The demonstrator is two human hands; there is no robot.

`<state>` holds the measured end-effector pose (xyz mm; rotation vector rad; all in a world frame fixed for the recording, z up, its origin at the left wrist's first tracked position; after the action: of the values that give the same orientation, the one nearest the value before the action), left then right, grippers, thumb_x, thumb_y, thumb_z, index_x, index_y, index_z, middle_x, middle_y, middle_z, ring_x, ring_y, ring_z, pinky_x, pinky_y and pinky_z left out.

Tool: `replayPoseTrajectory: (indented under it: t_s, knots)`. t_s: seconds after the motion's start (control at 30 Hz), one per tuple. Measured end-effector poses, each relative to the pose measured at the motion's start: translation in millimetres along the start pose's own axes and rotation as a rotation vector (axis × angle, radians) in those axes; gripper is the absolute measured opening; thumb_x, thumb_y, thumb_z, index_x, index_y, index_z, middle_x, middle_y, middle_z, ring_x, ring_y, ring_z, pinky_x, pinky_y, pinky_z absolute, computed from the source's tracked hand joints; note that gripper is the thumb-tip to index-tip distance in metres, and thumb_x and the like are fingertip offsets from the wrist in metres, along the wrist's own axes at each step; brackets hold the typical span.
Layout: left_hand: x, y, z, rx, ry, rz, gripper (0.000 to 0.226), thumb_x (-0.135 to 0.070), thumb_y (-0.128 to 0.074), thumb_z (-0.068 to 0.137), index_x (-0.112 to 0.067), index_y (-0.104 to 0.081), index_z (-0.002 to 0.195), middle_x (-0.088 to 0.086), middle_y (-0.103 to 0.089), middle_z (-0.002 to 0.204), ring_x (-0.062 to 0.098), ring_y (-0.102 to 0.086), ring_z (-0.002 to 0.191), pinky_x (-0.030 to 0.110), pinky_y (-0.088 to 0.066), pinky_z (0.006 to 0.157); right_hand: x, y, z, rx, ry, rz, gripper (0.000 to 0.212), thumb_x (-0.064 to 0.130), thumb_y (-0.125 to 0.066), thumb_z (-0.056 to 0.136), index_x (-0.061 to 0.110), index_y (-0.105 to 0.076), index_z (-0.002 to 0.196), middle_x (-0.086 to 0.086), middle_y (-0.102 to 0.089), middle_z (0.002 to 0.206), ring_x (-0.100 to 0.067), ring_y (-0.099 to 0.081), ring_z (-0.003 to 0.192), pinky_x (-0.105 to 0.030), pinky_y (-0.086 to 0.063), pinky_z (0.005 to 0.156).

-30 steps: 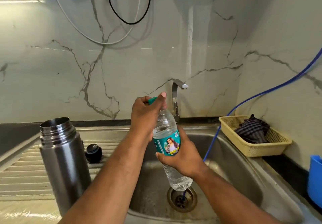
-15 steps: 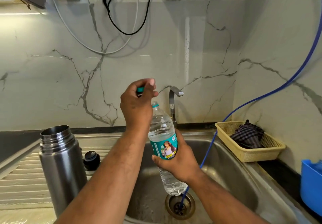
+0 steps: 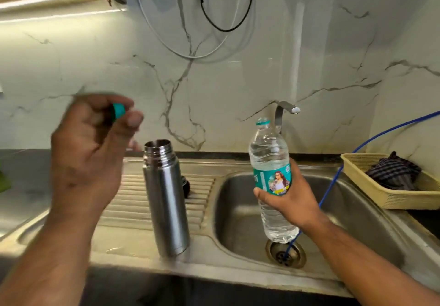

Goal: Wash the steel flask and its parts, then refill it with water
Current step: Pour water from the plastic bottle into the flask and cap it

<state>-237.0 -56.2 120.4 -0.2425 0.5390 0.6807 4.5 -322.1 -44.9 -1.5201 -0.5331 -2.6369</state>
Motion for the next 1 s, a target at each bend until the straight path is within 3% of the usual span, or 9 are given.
replayPoseTrajectory:
  t_s: [0.1,0.17,0.33,0.5,0.57,0.7,0.83,0.9,1.0]
  knots:
    - [84.7,52.6,-40.4,0.145,0.314,0.462,0.021,-0.049,-0.076,0.077,-0.043,-0.071,0.096,-0.01,-0.069,0.103,0.01,-0.063,0.087,0.026,-0.051,0.07,-1.3,-1.2,0.0,-0.005,0.0,-0.005,0.067,0.018,-0.096,0.066,0.041,-0.054,0.114,0.021,-0.075,0.098,-0.002,-0.074,0.089,-0.019,-0.058,0.078]
    - [129.1,79.6,-78.7,0.238,0.432,0.7,0.02,-0.037,-0.08,0.08,-0.049,-0.072,0.092,-0.008,-0.07,0.105,0.007,-0.062,0.083,0.023,-0.047,0.071,-3.8,-2.0,0.1,-0.009,-0.008,-0.01,0.069,0.02,-0.097,0.065,0.039,-0.055,0.116,0.016,-0.076,0.099,-0.002,-0.074,0.09,-0.023,-0.058,0.08]
    - [185.8,101.4,-129.1,0.381,0.63,0.764,0.025,-0.029,-0.09,0.072,-0.043,-0.078,0.089,-0.006,-0.068,0.098,0.013,-0.057,0.08,0.019,-0.042,0.072,-8.9,-6.0,-0.4,0.018,-0.038,-0.033,0.074,0.025,-0.095,0.066,0.037,-0.051,0.125,0.015,-0.073,0.105,0.002,-0.071,0.092,-0.016,-0.054,0.072]
    - [205.8,100.8,-139.0,0.473,0.72,0.834,0.027,-0.038,-0.09,0.073,-0.043,-0.076,0.095,-0.014,-0.07,0.103,0.012,-0.059,0.08,0.03,-0.047,0.072,-11.8,-2.6,-1.2,0.011,-0.042,-0.05,0.076,0.025,-0.095,0.067,0.034,-0.051,0.128,0.015,-0.072,0.107,0.005,-0.07,0.091,-0.012,-0.053,0.066]
    - [202.1,102.5,-139.2,0.444,0.735,0.801,0.035,-0.048,-0.088,0.068,-0.042,-0.075,0.099,-0.014,-0.071,0.103,0.011,-0.061,0.085,0.033,-0.05,0.077,-11.9,-1.0,-0.4,0.008,-0.037,-0.05,0.078,0.026,-0.095,0.067,0.034,-0.05,0.129,0.014,-0.072,0.108,0.004,-0.07,0.093,-0.013,-0.054,0.067]
    - [171.7,88.3,-126.0,0.351,0.688,0.627,0.081,-0.077,-0.085,0.049,-0.05,-0.06,0.122,-0.018,-0.067,0.118,0.002,-0.06,0.108,0.028,-0.047,0.085,-11.4,0.1,1.2,0.001,-0.021,-0.045,0.079,0.029,-0.095,0.066,0.036,-0.05,0.131,0.015,-0.072,0.106,0.003,-0.071,0.094,-0.015,-0.056,0.07]
    - [142.8,22.0,-111.5,0.414,0.637,0.404,0.128,-0.075,-0.089,0.037,-0.057,-0.028,0.148,-0.032,-0.05,0.134,-0.007,-0.052,0.121,0.034,-0.04,0.103,-7.7,-0.1,0.3,0.0,-0.004,-0.041,0.082,0.03,-0.096,0.065,0.041,-0.048,0.13,0.017,-0.072,0.106,0.005,-0.07,0.094,-0.012,-0.055,0.068]
    - [136.0,-10.2,-106.4,0.393,0.641,0.318,0.124,-0.066,-0.095,0.039,-0.052,-0.031,0.144,-0.023,-0.058,0.129,0.001,-0.058,0.116,0.035,-0.047,0.098,-5.9,-0.6,-0.3,0.006,0.006,-0.036,0.083,0.033,-0.096,0.063,0.043,-0.048,0.13,0.018,-0.072,0.106,0.005,-0.07,0.094,-0.012,-0.056,0.07]
    - [126.9,-32.8,-88.1,0.172,0.619,0.301,0.07,-0.046,-0.095,0.058,-0.037,-0.055,0.115,-0.009,-0.069,0.103,0.013,-0.068,0.095,0.027,-0.052,0.072,-1.6,1.3,-0.4,0.008,0.024,-0.04,0.086,0.036,-0.096,0.062,0.046,-0.047,0.132,0.022,-0.073,0.106,0.004,-0.071,0.096,-0.013,-0.057,0.072]
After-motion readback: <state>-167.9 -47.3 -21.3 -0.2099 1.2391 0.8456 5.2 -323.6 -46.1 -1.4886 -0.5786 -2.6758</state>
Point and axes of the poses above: each hand's wrist, its own z-axis towards the middle knuckle, its own y-axis out of the back of the hand, x = y × z, the point moved 10 cm from there along z, towards the middle knuckle
